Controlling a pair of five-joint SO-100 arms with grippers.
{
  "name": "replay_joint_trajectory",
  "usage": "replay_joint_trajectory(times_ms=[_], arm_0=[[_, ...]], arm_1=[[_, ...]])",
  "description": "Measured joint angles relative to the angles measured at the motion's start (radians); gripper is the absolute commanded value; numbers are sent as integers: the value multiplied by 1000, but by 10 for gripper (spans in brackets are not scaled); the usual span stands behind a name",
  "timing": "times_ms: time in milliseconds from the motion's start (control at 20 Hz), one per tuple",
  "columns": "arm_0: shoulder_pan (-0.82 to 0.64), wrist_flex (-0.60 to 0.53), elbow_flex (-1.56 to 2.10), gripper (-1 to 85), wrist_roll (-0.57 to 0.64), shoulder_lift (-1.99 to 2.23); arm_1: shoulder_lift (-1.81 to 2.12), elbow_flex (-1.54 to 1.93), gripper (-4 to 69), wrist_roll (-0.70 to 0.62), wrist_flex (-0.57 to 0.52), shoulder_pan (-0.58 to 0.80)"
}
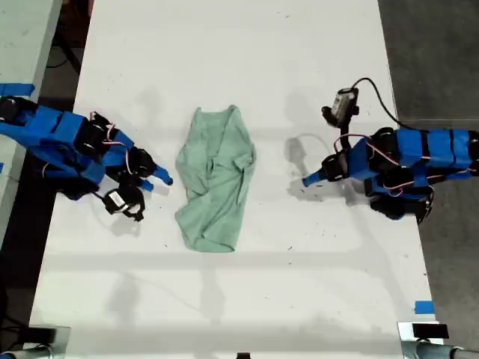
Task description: Fold t shirt
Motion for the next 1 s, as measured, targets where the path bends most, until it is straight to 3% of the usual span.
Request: replay_joint_trajectory(times_ms=[150, 500, 850, 1000], arm_0=[[44, 124, -627, 239, 222, -627], [249, 161, -1143, 239, 282, -1081], [281, 275, -1170, 247, 236, -1276], [241, 281, -1298, 227, 264, -1407]], arm_1=[[-569, -492, 224, 21, -2, -144], [-1390, -1308, 247, -43, 20, -233], [-1657, -1405, 247, -67, -164, -262], [-1694, -1437, 149, -67, -209, -287]])
